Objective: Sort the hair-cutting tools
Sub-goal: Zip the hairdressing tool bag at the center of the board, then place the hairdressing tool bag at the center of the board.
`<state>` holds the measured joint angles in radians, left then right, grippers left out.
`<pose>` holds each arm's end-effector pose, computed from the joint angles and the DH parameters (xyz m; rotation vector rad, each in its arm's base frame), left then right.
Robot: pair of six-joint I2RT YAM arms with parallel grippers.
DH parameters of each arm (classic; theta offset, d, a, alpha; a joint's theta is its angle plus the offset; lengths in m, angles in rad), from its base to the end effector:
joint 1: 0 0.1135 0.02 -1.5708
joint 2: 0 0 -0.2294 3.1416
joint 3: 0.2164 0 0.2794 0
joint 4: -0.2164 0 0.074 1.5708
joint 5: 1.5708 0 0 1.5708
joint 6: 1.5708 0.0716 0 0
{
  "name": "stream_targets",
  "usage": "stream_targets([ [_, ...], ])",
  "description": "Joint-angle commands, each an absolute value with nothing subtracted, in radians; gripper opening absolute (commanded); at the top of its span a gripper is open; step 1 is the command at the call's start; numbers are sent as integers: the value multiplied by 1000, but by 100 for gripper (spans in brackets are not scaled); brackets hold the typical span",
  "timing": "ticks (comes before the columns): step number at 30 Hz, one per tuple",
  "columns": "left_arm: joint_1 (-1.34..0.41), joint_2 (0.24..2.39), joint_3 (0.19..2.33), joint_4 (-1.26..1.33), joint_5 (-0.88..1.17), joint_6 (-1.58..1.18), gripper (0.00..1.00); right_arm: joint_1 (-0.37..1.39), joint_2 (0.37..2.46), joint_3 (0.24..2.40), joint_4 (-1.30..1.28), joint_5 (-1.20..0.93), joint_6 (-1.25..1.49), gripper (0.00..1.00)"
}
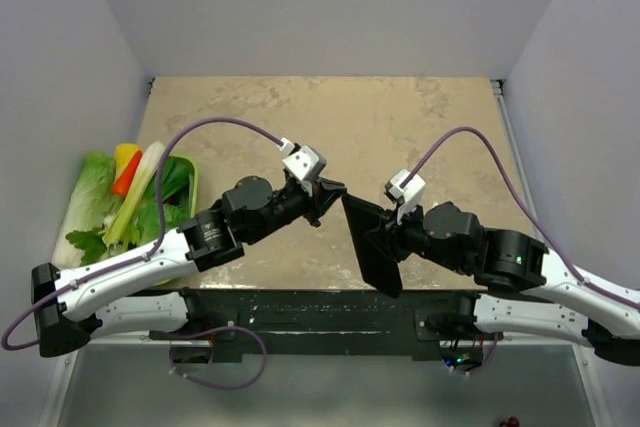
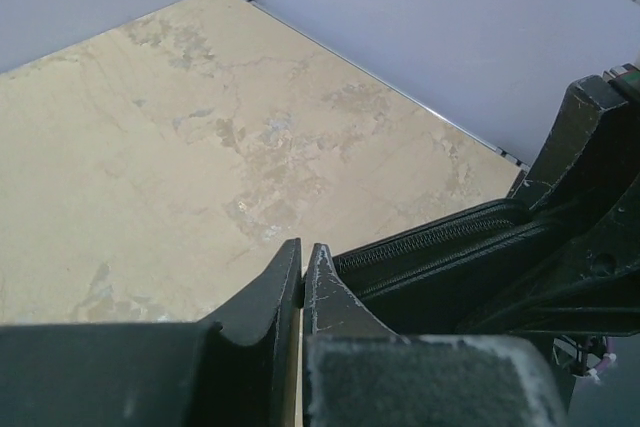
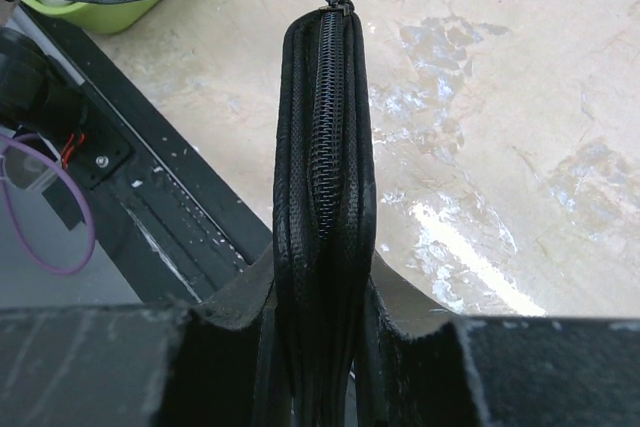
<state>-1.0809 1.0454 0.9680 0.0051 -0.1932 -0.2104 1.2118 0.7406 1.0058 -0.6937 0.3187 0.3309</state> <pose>0.1653 -0.2808 0.3403 0.5781 1.6068 -0.8203 0.1009 0.2051 0.3387 -0.6759 1.9259 0.6755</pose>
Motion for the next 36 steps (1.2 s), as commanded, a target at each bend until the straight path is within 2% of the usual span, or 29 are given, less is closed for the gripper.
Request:
stream_targets([
  [1,-971,1029,934,24,-440,-170,0,1236,698,1069,-690,258,308,0],
  [4,-971,1051,965,40,-399,-160,0,1236,721,1075,-660,288,311,0],
  [5,-971,1055,976,46,-394,-156,4,1236,744,1080,-647,301,311,0],
  [6,-971,1055,1003,45,-391,-153,18,1238,761,1080,-640,326,314,0],
  [8,-971,1049,1032,22,-403,-144,33,1236,807,1078,-635,395,328,0],
  [9,-971,1046,1064,11,-413,-141,85,1236,819,1078,-624,420,330,0],
  [10,-971,1037,1078,2,-437,-138,99,1236,828,1078,-611,463,334,0],
  [14,-971,979,1112,-89,-489,-153,99,1217,893,1109,-491,547,336,0],
  [17,-971,936,1104,-129,-506,-173,99,1142,975,1155,-411,513,330,0],
  [26,-973,790,939,-159,-442,-255,99,810,1250,1302,-154,118,371,0],
  [27,-973,784,914,-161,-416,-265,99,775,1270,1304,-134,10,392,0],
  [36,-973,724,807,-132,-206,-315,99,411,1480,1102,309,-477,782,0],
])
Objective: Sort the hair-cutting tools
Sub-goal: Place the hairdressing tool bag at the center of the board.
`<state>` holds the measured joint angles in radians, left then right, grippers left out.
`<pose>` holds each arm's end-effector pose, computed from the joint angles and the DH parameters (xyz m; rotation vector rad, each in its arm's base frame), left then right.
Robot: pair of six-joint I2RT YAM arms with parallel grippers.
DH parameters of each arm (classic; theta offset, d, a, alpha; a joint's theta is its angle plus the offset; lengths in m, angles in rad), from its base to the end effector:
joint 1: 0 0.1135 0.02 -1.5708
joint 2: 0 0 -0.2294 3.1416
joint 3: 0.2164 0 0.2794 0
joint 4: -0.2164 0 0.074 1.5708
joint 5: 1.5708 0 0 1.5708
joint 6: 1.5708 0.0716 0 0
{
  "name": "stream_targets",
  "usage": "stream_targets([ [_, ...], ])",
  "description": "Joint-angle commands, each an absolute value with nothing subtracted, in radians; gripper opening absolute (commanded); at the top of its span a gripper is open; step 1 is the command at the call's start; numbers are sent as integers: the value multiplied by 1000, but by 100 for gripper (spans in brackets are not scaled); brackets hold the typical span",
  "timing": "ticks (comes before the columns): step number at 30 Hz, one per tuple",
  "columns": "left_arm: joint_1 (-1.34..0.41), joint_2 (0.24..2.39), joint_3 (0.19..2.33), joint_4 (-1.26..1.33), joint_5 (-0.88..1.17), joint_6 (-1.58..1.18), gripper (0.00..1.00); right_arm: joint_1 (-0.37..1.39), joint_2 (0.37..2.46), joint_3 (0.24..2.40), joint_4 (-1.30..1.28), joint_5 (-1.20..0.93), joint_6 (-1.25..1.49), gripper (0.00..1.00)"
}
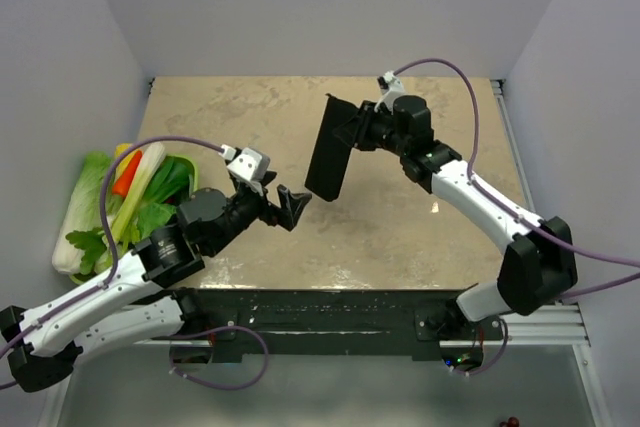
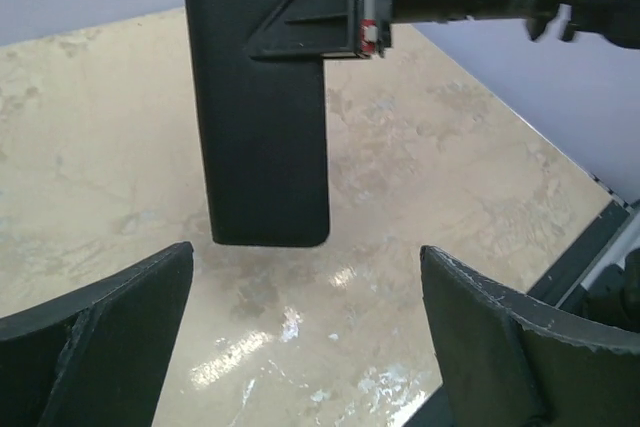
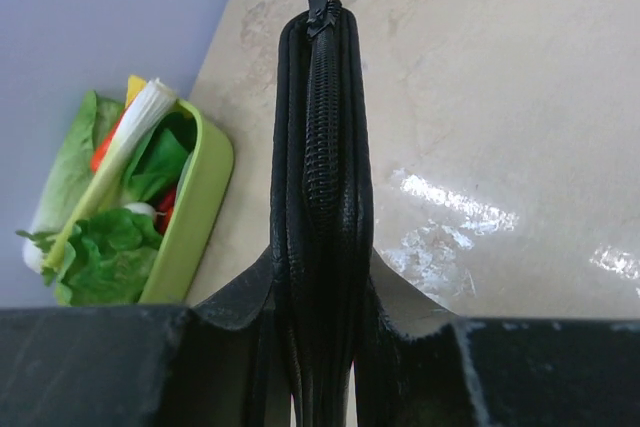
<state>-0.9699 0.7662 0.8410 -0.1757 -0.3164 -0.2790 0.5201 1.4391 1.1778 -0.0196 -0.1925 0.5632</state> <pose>0.1674 -0.2049 0.3385 0.3439 1.6771 -0.6761 0.3469 0.2145 0.2884 -0.0994 1.9491 0.9160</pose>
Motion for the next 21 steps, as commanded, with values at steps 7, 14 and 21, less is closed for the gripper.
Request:
stream_targets([
  [7,-973,686,767,-123,-173,-325,99,344,1698,1085,480,-618,862,0],
  [14,-973,683,755,-130,-181,-333,99,304,1813,1083,434,-615,804,0],
  [21,-973,687,739,-129,-199,-342,99,282,1870,1072,361,-627,733,60],
])
